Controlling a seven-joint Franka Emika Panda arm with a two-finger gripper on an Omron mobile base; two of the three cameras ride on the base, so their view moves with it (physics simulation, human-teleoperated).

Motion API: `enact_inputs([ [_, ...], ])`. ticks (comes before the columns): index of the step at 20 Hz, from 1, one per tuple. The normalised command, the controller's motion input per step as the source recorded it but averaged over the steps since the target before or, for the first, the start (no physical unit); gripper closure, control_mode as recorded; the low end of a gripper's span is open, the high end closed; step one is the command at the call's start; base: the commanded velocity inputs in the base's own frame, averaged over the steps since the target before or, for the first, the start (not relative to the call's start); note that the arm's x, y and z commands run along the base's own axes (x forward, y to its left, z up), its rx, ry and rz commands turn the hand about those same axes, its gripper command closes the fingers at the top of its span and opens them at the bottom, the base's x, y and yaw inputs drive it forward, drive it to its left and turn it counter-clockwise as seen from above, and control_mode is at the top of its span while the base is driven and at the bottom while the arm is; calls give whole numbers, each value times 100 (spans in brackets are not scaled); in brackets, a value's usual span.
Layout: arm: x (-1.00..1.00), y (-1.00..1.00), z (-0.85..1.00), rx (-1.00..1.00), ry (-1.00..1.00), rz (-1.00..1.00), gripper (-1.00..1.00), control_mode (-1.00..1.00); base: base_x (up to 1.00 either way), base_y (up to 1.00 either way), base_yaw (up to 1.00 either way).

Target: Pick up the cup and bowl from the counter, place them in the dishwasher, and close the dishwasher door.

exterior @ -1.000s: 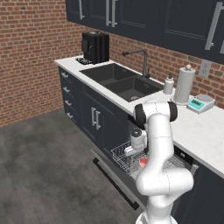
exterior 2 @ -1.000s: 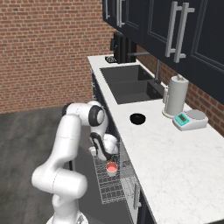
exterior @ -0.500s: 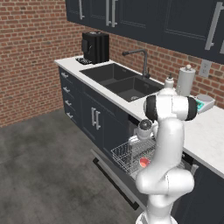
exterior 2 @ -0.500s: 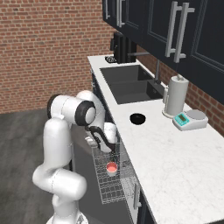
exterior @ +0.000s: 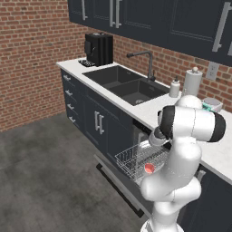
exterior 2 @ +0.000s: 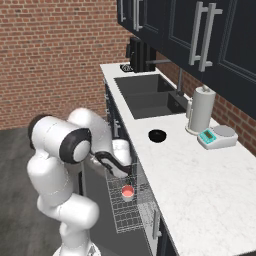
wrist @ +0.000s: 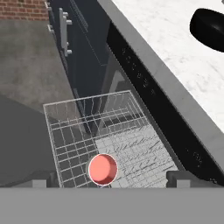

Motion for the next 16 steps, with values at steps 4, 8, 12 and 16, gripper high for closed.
enact_inputs([
  [4, 0, 0, 100, 2, 8, 0, -100, -100, 0, 0, 0],
  [8, 11, 0, 100, 1, 15, 0, -100, -100, 0, 0, 0],
  [12, 25, 4, 100, 0, 19, 0, -100, -100, 0, 0, 0],
  [16, 32, 5, 100, 0, 22, 1, -100, -100, 0, 0, 0],
])
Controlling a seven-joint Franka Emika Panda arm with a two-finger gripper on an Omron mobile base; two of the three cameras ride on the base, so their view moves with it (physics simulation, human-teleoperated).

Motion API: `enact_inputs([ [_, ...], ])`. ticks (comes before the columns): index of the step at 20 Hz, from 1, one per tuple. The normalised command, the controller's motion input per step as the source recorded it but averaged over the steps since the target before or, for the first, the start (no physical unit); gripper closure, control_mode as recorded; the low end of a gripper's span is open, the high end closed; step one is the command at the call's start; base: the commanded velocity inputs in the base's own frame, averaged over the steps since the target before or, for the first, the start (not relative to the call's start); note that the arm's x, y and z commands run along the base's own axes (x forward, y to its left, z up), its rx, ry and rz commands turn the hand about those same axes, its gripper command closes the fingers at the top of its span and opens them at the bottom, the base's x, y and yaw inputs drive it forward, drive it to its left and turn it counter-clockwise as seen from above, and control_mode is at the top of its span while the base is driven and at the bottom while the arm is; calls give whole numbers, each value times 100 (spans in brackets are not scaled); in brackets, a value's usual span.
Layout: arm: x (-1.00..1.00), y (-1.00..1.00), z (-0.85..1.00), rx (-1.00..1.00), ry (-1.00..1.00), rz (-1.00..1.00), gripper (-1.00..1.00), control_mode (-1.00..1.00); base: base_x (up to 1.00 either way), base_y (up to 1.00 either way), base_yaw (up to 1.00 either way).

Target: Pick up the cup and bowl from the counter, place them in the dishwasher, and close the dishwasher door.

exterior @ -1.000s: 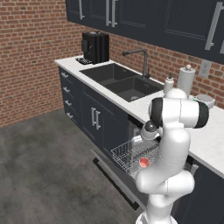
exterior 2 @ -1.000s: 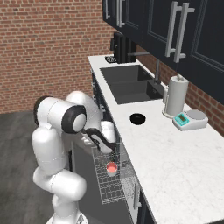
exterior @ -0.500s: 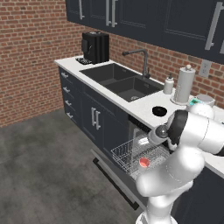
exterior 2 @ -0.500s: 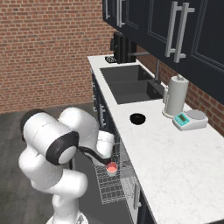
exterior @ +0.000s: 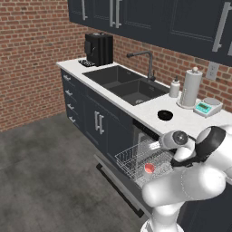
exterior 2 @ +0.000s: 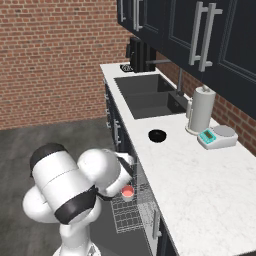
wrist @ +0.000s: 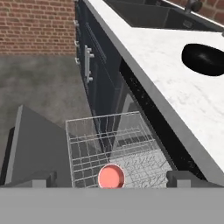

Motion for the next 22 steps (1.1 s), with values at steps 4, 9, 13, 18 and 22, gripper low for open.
enact_inputs([
  [4, 27, 15, 100, 0, 22, 2, -100, -100, 0, 0, 0],
  [9, 6, 28, 100, 0, 18, 3, -100, -100, 0, 0, 0],
  [13, 11, 33, 100, 0, 12, 3, -100, -100, 0, 0, 0],
  [18, 50, 13, 100, -2, 17, 0, -100, -100, 0, 0, 0],
  [22, 63, 3, 100, -5, 25, 0, -100, -100, 0, 0, 0],
])
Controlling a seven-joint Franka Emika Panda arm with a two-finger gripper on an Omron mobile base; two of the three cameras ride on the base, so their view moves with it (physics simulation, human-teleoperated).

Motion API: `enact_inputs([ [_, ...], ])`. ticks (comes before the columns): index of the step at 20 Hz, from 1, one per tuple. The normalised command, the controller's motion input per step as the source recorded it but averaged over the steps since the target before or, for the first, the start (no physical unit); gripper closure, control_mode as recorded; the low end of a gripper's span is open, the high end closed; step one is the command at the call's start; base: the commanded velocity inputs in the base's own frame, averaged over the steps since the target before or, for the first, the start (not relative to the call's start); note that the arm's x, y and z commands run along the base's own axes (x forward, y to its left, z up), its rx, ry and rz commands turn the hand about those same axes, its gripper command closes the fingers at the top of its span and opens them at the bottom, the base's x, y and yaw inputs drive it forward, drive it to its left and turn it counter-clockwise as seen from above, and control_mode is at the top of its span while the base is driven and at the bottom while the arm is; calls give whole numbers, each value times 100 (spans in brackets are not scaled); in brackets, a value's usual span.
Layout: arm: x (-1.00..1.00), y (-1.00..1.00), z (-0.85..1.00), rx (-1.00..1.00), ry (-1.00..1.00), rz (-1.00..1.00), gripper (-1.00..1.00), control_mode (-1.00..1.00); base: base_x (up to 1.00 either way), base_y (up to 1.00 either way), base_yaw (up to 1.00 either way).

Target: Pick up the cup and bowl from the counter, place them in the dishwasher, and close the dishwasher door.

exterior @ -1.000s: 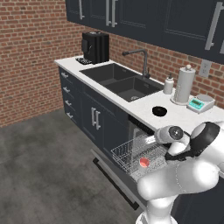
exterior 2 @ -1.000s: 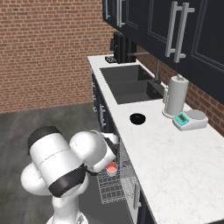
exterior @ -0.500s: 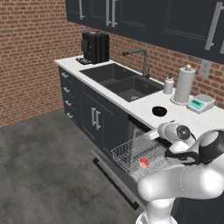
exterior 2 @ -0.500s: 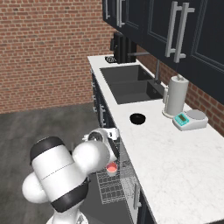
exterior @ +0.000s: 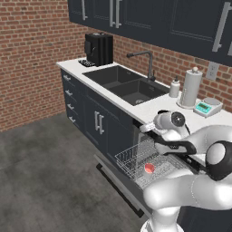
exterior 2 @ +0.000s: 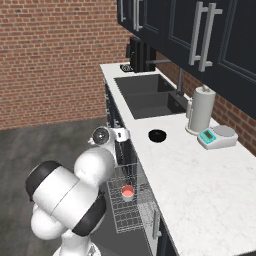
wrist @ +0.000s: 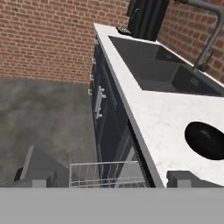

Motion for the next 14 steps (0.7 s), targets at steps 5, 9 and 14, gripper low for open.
enact_inputs([
  [5, 55, 2, 100, -10, 25, 0, -100, -100, 0, 0, 0],
  [9, 44, 0, 100, -15, 25, 0, -100, -100, 0, 0, 0],
  [14, 26, -27, 65, -15, 34, 0, -100, -100, 0, 0, 0],
])
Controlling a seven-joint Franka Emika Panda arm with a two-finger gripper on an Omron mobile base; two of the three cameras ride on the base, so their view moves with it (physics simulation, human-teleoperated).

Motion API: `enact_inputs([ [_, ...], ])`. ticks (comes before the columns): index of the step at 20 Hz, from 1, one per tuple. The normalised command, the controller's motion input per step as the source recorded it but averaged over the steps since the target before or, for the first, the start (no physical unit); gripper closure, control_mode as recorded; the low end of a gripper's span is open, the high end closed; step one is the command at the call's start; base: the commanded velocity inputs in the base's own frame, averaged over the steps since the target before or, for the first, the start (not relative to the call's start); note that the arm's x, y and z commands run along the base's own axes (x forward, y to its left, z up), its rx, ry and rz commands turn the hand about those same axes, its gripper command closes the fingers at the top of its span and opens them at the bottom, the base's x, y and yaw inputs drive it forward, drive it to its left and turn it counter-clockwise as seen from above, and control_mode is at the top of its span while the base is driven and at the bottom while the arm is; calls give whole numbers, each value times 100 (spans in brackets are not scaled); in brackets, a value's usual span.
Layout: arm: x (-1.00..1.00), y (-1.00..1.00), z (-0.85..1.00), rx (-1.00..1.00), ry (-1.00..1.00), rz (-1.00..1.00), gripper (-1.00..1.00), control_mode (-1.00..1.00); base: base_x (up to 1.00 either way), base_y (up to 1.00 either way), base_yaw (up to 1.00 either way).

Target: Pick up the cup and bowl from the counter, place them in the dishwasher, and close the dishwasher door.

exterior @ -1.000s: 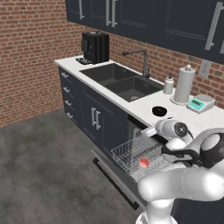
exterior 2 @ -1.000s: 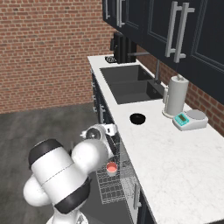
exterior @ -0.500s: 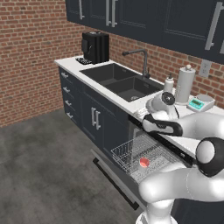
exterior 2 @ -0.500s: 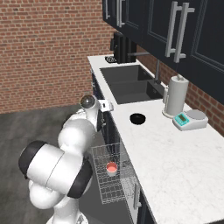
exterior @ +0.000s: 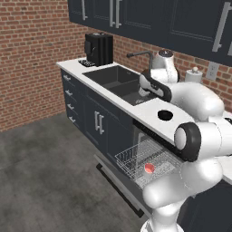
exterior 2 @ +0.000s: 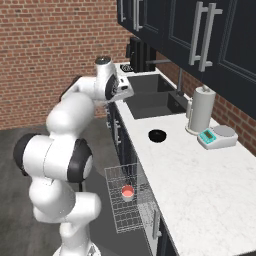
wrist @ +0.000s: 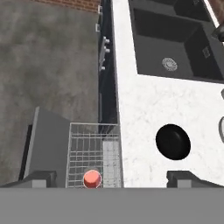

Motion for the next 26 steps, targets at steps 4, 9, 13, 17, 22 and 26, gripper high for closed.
enact_inputs([
  [4, 15, -37, -13, -6, 41, 0, -100, -100, 0, 0, 0],
  [9, 8, -51, -67, 0, 32, 0, -100, -100, 0, 0, 0],
  [13, 0, -49, -87, 0, 20, 0, -100, -100, 0, 0, 0],
  [17, 0, -31, -73, 0, 7, 0, -100, -100, 0, 0, 0],
  [22, 3, -8, -50, -3, 0, 0, -100, -100, 0, 0, 0],
  [26, 6, -4, -42, -9, 0, 0, -100, -100, 0, 0, 0],
])
